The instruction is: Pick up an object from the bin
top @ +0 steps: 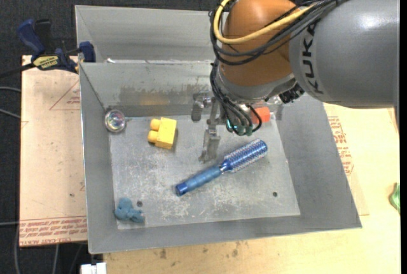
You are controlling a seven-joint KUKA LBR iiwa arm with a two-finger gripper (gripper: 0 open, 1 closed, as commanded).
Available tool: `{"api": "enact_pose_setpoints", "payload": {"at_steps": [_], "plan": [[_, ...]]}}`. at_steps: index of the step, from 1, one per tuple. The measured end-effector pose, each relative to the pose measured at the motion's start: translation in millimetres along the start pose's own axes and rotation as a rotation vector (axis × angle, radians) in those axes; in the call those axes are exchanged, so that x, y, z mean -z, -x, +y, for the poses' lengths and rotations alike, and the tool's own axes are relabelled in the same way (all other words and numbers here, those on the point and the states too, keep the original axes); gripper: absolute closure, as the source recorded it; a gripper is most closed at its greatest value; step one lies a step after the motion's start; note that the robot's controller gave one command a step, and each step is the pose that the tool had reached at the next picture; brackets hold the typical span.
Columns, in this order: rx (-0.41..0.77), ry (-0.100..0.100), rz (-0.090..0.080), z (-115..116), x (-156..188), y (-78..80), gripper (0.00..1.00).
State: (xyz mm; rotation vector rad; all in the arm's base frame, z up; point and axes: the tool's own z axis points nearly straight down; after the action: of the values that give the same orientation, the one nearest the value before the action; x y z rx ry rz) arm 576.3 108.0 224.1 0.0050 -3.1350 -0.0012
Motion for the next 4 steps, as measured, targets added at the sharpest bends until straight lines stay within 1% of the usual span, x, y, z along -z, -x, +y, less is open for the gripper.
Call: {"api": "enact_pose_setpoints", "payload": {"at_steps": [1,2,3,4], "plan": [[0.114,-0.001,0.001,-60.3,-159.2,-51.1,0.0],[0.08,0.001,-0.011,-56.2,-123.1,-52.8,0.0],[0.081,0.001,-0.008,-56.4,-124.8,-54.0,0.0],[0.242,0.0,-0.006,-56.0,-155.1,-44.9,0.0]]}}
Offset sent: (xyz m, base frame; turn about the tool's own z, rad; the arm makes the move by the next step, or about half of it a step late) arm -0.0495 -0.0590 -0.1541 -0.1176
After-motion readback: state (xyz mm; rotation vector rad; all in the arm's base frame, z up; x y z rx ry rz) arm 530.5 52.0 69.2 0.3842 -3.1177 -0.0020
